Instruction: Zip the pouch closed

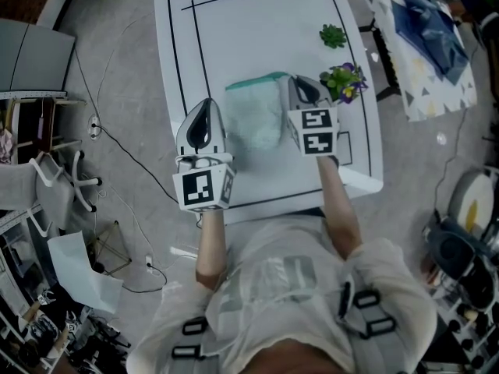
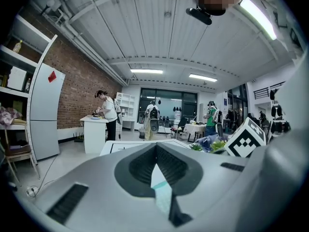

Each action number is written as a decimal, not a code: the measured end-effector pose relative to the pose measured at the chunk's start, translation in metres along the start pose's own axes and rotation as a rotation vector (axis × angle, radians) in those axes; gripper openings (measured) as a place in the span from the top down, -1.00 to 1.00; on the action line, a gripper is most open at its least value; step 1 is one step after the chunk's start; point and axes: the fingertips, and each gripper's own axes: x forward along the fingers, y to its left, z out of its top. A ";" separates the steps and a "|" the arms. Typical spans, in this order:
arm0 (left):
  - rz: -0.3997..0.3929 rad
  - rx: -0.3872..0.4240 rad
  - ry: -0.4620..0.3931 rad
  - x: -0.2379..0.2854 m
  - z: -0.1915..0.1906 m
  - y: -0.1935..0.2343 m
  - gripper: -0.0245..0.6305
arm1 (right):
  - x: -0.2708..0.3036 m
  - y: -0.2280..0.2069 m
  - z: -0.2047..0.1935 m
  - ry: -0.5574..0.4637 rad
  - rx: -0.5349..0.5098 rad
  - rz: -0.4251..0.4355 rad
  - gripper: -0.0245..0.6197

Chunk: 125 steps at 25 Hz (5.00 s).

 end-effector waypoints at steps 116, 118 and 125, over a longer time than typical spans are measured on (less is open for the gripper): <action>-0.365 -1.017 -0.152 -0.045 0.081 -0.065 0.91 | -0.203 0.108 0.143 -0.736 -0.273 0.275 0.90; -0.343 -1.015 -0.140 -0.044 0.076 -0.061 0.91 | -0.203 0.107 0.143 -0.737 -0.269 0.267 0.90; -0.282 -0.962 -0.125 -0.043 0.065 -0.045 0.91 | -0.202 0.106 0.144 -0.724 -0.279 0.264 0.90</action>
